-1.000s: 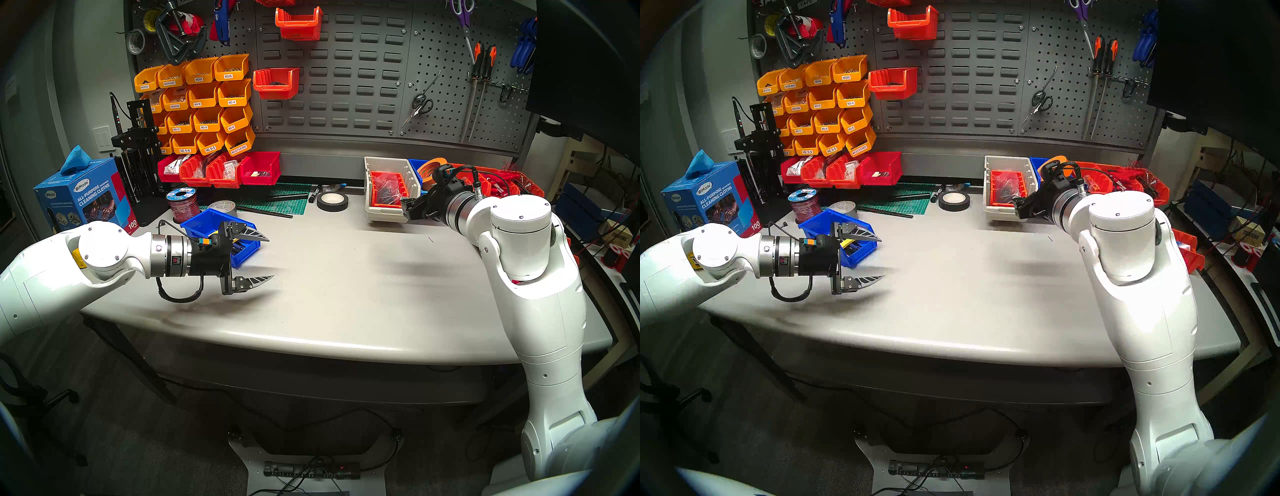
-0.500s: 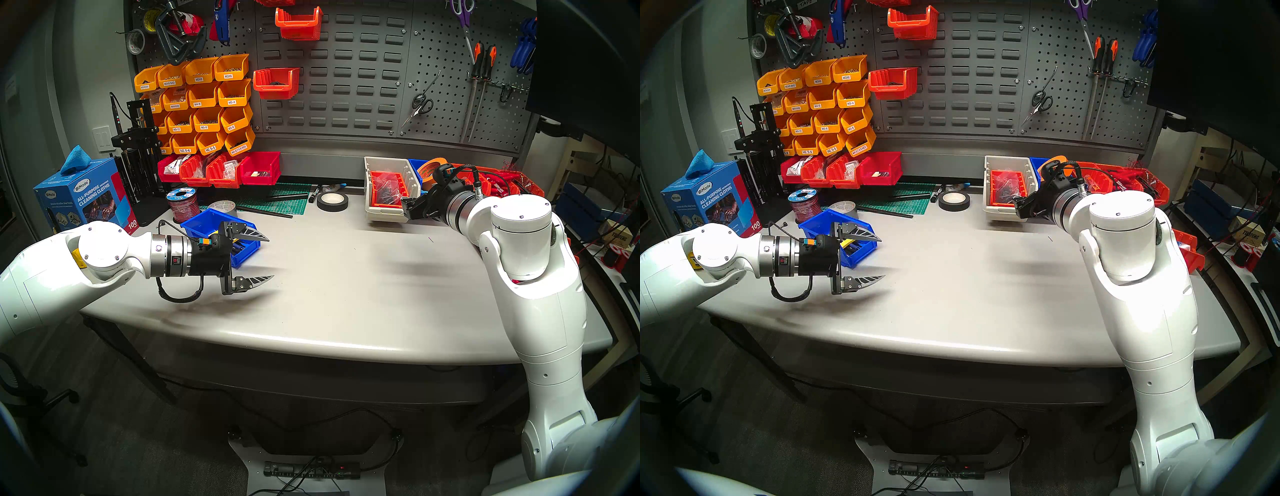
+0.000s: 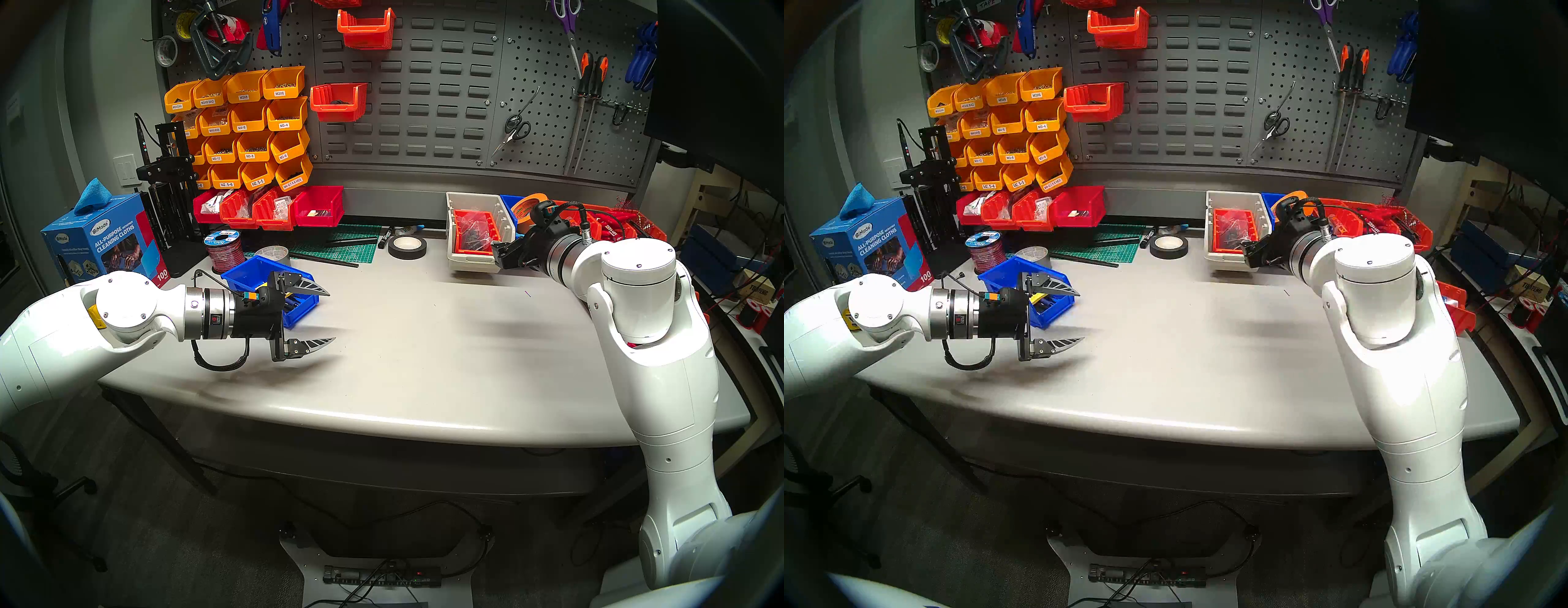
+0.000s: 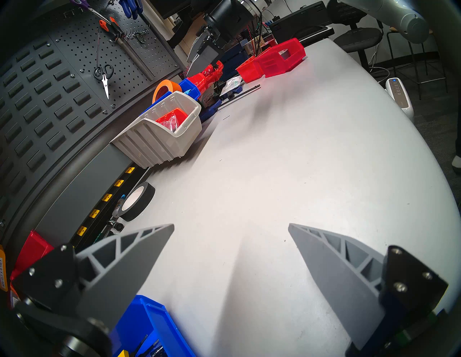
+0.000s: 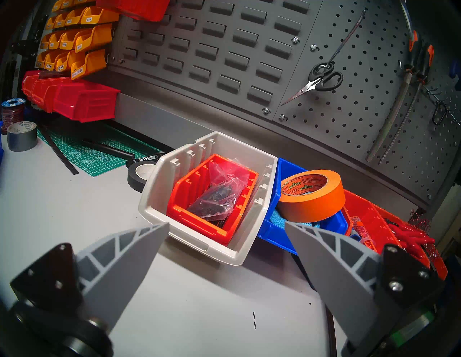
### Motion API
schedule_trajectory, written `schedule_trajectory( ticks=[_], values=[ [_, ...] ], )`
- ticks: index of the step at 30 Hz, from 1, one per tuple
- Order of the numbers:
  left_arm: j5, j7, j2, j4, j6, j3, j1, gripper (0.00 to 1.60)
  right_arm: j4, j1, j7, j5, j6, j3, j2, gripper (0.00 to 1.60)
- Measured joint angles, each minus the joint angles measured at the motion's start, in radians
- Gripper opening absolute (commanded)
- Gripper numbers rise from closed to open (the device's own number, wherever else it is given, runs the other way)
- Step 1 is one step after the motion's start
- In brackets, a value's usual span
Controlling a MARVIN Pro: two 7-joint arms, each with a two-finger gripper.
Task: Hang all the unorganized tool boxes onto the wall
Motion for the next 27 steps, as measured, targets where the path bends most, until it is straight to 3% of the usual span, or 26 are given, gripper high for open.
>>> schedule_trajectory(
  ticks=[8,21,27],
  values=[
    [0.004,0.028,-0.008,-0.005,0.025,0.0,0.0,1.6,0.0,0.0,0.0,0.0,0.0,0.0,0.0,1.6],
    [0.055,0.259,-0.153,-0.045,0.254,0.0,-0.025,1.6,0.0,0.0,-0.001,0.0,0.0,0.0,0.001,1.6],
    [0.106,0.323,-0.223,-0.047,0.351,0.001,-0.045,1.6,0.0,0.0,-0.001,0.0,-0.001,0.0,0.001,1.6]
  ],
)
